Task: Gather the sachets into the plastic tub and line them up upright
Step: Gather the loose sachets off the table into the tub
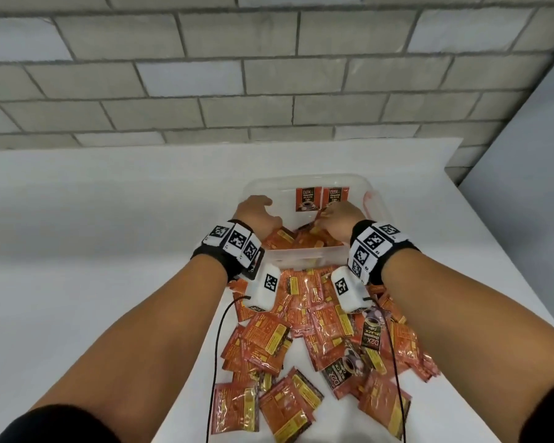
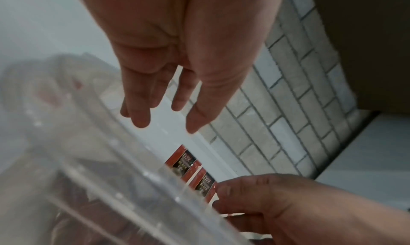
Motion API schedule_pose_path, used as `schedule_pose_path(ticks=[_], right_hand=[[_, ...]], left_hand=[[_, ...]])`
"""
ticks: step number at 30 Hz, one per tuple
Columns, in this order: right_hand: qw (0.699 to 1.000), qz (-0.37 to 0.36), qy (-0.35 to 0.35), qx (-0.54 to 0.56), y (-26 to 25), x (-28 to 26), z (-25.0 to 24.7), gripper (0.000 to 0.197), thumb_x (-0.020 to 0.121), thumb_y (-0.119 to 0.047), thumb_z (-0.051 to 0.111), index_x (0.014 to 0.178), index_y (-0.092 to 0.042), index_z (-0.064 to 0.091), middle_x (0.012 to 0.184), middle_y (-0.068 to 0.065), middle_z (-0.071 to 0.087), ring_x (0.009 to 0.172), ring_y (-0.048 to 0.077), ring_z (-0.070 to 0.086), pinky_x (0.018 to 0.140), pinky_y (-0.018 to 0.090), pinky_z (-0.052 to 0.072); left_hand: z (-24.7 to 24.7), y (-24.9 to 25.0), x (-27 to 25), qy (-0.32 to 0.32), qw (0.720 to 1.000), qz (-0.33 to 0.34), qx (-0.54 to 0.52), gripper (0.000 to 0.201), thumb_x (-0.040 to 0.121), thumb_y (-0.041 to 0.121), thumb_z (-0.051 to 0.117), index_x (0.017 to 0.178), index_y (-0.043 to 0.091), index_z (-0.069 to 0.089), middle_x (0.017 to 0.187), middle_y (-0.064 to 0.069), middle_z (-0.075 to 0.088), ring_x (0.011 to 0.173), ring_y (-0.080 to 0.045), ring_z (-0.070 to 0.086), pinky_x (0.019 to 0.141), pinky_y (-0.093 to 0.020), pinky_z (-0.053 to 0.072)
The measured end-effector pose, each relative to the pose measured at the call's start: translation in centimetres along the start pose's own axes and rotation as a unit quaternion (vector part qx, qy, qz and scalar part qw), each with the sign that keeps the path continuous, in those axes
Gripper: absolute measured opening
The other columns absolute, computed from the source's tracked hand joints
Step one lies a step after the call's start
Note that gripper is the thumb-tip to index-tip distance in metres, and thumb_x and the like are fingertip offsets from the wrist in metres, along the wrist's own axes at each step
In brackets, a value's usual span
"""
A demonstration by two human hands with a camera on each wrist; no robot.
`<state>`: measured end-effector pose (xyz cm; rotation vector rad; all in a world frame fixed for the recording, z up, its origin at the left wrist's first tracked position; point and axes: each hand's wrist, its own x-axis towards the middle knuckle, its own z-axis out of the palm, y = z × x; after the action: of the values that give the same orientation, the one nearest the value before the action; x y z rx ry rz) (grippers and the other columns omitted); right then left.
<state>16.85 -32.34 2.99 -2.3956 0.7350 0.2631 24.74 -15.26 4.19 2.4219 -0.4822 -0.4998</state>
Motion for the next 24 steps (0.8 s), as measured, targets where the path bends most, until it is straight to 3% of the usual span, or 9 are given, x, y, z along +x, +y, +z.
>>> schedule_pose_path(ticks=[2, 4, 7, 9, 11, 14, 16, 18, 24], right_hand=[[0.999, -0.025, 0.033, 0.010, 0.2, -1.4, -0.7, 0.034, 0.093, -0.027, 0.056, 0.122, -0.009, 0.058, 0.122, 0.008, 0.061, 0.109, 0.025, 0.058, 0.090, 0.029, 0.045], [0.992, -0.066, 0.075, 0.076, 0.7, -3.9, -1.5, 0.037, 0.093, -0.025, 0.057, 0.128, -0.013, 0.054, 0.127, 0.003, 0.058, 0.113, 0.020, 0.056, 0.092, 0.028, 0.042], [0.980, -0.113, 0.100, 0.127, 2.5, -9.0, -1.7, 0.021, 0.092, -0.022, 0.058, 0.112, -0.023, 0.057, 0.105, -0.012, 0.057, 0.086, 0.004, 0.055, 0.072, 0.019, 0.045], [0.987, -0.126, 0.057, 0.078, 4.3, -12.3, -0.1, 0.015, 0.091, -0.023, 0.060, 0.103, -0.030, 0.056, 0.098, -0.013, 0.053, 0.076, 0.005, 0.054, 0.062, 0.016, 0.043], [0.991, -0.125, -0.008, -0.045, 6.1, -14.0, 2.2, 0.018, 0.090, -0.031, 0.061, 0.108, -0.031, 0.057, 0.109, -0.008, 0.054, 0.096, 0.011, 0.055, 0.077, 0.022, 0.045], [0.975, -0.126, -0.061, -0.175, 7.4, -14.4, 5.0, 0.053, 0.091, -0.044, 0.056, 0.138, -0.028, 0.042, 0.136, 0.000, 0.046, 0.126, 0.019, 0.041, 0.103, 0.033, 0.036], [0.967, -0.144, -0.055, -0.201, 7.1, -14.2, 5.6, 0.059, 0.090, -0.050, 0.054, 0.142, -0.027, 0.037, 0.139, 0.002, 0.042, 0.127, 0.020, 0.039, 0.105, 0.034, 0.036], [0.957, -0.167, -0.051, -0.231, 6.8, -13.9, 6.1, 0.062, 0.088, -0.051, 0.055, 0.142, -0.027, 0.037, 0.138, 0.003, 0.039, 0.127, 0.021, 0.035, 0.105, 0.036, 0.036], [0.948, -0.175, -0.039, -0.263, 6.2, -13.7, 6.3, 0.059, 0.088, -0.047, 0.057, 0.140, -0.024, 0.039, 0.138, 0.005, 0.036, 0.129, 0.023, 0.028, 0.106, 0.044, 0.036]], left_hand=[[-0.8, -0.1, -1.9, 0.038, 0.997, 0.038, -0.051, 0.046, 0.088, 0.023, 0.061, 0.133, 0.018, 0.051, 0.137, -0.004, 0.050, 0.114, -0.022, 0.057, 0.096, -0.025, 0.042], [-1.7, -1.0, -4.8, 0.092, 0.985, 0.066, -0.127, 0.031, 0.089, 0.021, 0.061, 0.120, 0.021, 0.058, 0.121, 0.004, 0.059, 0.095, -0.015, 0.064, 0.084, -0.032, 0.051], [-1.7, -4.2, -9.9, 0.099, 0.981, 0.052, -0.161, 0.004, 0.090, 0.020, 0.062, 0.093, 0.021, 0.063, 0.094, 0.008, 0.064, 0.076, -0.010, 0.062, 0.062, -0.022, 0.045], [-0.3, -7.0, -12.6, 0.039, 0.992, 0.008, -0.123, 0.005, 0.087, 0.022, 0.065, 0.082, 0.020, 0.063, 0.086, 0.007, 0.065, 0.078, -0.012, 0.062, 0.062, -0.019, 0.040], [1.5, -8.9, -14.1, -0.035, 0.998, -0.036, -0.043, 0.020, 0.082, 0.035, 0.071, 0.088, 0.017, 0.063, 0.090, 0.006, 0.062, 0.085, -0.012, 0.058, 0.063, -0.018, 0.037], [3.4, -9.5, -15.0, -0.056, 0.995, -0.084, 0.004, 0.040, 0.075, 0.043, 0.077, 0.099, 0.017, 0.058, 0.083, 0.010, 0.054, 0.074, -0.003, 0.052, 0.057, -0.015, 0.035], [4.4, -9.2, -15.1, -0.062, 0.994, -0.091, -0.018, 0.043, 0.072, 0.040, 0.081, 0.099, 0.019, 0.055, 0.079, 0.015, 0.050, 0.069, 0.001, 0.050, 0.053, -0.015, 0.036], [5.0, -8.9, -15.0, -0.076, 0.992, -0.091, -0.029, 0.044, 0.070, 0.037, 0.083, 0.098, 0.022, 0.053, 0.079, 0.017, 0.048, 0.072, -0.004, 0.053, 0.055, -0.017, 0.039], [5.6, -9.1, -14.2, -0.069, 0.992, -0.103, -0.023, 0.042, 0.071, 0.035, 0.083, 0.097, 0.018, 0.055, 0.088, 0.004, 0.058, 0.082, -0.016, 0.059, 0.069, -0.032, 0.053]])
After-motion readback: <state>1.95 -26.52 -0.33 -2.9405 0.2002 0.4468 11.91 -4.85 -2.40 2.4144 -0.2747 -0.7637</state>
